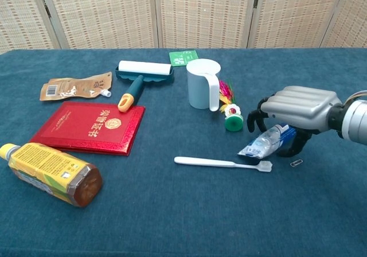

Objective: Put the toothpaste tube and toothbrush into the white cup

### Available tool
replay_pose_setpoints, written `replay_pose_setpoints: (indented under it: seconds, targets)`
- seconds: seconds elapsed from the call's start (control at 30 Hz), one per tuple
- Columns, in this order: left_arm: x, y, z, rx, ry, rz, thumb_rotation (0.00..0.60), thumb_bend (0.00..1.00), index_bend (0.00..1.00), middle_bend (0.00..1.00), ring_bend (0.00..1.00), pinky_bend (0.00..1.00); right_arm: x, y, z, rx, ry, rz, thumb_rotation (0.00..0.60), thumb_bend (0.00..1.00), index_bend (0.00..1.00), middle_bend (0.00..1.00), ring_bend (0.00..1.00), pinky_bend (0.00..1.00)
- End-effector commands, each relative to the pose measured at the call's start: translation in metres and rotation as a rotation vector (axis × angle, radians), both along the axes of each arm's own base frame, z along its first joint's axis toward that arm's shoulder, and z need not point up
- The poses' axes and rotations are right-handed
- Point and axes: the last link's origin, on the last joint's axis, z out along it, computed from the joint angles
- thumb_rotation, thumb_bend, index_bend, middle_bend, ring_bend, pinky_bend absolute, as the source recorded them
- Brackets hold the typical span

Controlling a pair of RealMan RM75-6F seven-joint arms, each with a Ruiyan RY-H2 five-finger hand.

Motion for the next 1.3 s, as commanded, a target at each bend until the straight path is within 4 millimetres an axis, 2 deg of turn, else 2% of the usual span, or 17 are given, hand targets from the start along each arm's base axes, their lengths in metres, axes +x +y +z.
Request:
replay_pose_setpoints:
  seconds: [0.03, 0.37, 0.8, 1.0, 1.3]
  targets:
    - [0.000, 0.000, -0.001, -0.003, 0.001, -0.001, 0.600, 0.24, 0.28, 0.11, 0.13, 0.17, -0.002, 0.000, 0.000, -0.002, 0.000, -0.002, 0.600, 0.15, 0.37, 0.43, 0.22, 0.26]
    - [0.001, 0.000, 0.001, 0.002, 0.004, 0.001, 0.600, 0.24, 0.28, 0.11, 0.13, 0.17, 0.002, -0.006, -0.007, 0.000, -0.022, 0.000, 0.600, 0.18, 0.43, 0.46, 0.24, 0.26]
    - [0.001, -0.001, 0.001, 0.001, 0.004, 0.001, 0.600, 0.24, 0.28, 0.11, 0.13, 0.17, -0.001, -0.009, -0.004, -0.036, -0.035, 0.007, 0.600, 0.30, 0.66, 0.63, 0.36, 0.30]
    - [0.001, -0.001, 0.002, 0.002, 0.006, 0.002, 0.600, 0.24, 0.28, 0.11, 0.13, 0.17, 0.004, -0.011, 0.018, -0.085, -0.162, -0.015, 0.600, 0.36, 0.72, 0.68, 0.40, 0.32]
    - [0.004, 0.001, -0.001, -0.009, 0.006, -0.009, 0.600, 0.24, 0.28, 0.11, 0.13, 0.17, 0.023, -0.015, 0.068, -0.153, -0.408, -0.063, 0.600, 0.38, 0.77, 0.71, 0.43, 0.34]
